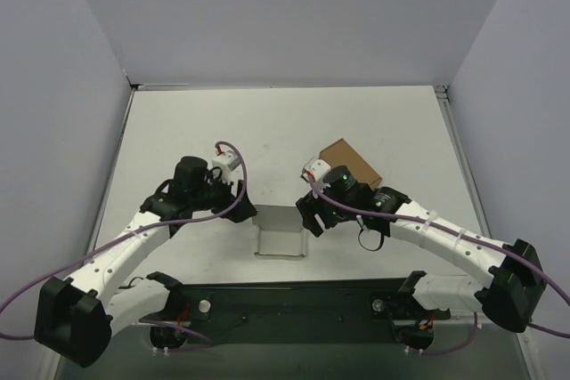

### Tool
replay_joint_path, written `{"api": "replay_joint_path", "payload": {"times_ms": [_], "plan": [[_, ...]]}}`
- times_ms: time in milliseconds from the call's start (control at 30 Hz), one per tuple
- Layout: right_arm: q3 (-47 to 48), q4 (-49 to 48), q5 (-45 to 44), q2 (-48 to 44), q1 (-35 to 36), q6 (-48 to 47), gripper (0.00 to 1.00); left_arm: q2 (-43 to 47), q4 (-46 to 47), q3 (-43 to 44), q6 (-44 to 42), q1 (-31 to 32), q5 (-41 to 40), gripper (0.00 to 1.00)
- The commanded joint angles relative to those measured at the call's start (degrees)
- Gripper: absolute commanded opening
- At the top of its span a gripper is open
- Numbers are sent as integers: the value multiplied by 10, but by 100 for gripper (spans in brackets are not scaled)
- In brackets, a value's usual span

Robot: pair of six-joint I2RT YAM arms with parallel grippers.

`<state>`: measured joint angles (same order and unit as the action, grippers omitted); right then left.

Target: Fold the paper box

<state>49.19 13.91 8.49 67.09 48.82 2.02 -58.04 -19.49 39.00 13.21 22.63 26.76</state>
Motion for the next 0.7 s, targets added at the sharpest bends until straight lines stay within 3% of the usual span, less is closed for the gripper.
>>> {"api": "replay_joint_path", "payload": {"times_ms": [0,100,467,667], "plan": [[-13,-42,45,3,-3,53,65,-40,-25,45,-84,67,-48,79],[-17,-54,32,12,-4,47,64,-64,-28,57,-95,101,-79,75],[-9,-85,31,76,-6,21,59,-108,-34,79,-109,128,-116,54],[4,-87,38,103,-5,21,48,-112,-45,79,-111,141,-141,44]]}}
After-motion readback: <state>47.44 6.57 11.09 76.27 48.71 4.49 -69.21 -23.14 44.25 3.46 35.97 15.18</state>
